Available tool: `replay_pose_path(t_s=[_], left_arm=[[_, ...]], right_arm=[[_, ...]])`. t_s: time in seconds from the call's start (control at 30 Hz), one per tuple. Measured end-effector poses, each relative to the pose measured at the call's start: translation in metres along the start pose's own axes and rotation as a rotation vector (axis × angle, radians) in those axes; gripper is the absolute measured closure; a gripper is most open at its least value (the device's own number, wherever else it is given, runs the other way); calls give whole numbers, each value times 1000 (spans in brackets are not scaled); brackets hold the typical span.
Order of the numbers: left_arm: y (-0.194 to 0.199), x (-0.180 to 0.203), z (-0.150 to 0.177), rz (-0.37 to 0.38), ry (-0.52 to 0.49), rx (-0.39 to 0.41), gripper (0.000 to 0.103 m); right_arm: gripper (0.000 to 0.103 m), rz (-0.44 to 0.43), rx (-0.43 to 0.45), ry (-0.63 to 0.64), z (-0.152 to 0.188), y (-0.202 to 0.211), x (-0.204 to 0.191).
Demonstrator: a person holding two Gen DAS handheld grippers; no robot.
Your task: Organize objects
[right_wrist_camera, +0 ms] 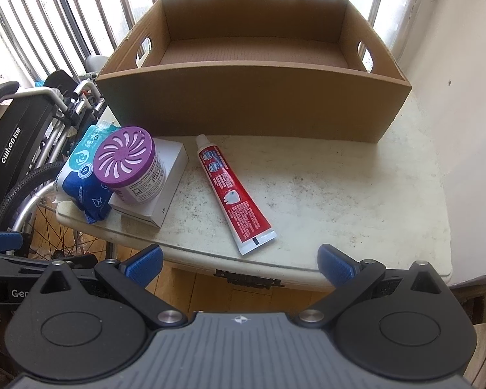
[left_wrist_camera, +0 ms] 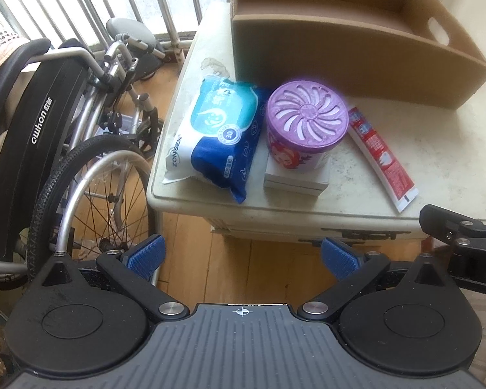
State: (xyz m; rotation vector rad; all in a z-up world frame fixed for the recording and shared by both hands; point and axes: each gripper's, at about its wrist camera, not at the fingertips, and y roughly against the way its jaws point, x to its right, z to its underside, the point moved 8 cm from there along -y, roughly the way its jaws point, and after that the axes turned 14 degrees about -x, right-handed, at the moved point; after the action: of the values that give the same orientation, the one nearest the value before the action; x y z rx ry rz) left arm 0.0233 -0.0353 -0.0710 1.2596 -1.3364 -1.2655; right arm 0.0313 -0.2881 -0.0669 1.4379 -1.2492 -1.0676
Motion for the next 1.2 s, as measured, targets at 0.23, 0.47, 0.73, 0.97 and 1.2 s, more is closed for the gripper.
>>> replay_pose_path(t_s=[0.23,0.47,0.73,0.97,1.2], left_arm=[[8,11,-7,24,-29,71,0],[15,23,-12,65,-55,141,0],[19,39,-18,118,-84,203,0],[15,66,-22,162,-132,245,2],[0,95,-23,214,-130,237,8]], right_arm=[[0,-16,49,-22,-7,5,11],[0,-24,102,-19,-16,9,24],[0,-57,147,-10,-27,12,40],[0,-95,188,38,-44,8,57],[0,-209,154,72,-63,-15,66]])
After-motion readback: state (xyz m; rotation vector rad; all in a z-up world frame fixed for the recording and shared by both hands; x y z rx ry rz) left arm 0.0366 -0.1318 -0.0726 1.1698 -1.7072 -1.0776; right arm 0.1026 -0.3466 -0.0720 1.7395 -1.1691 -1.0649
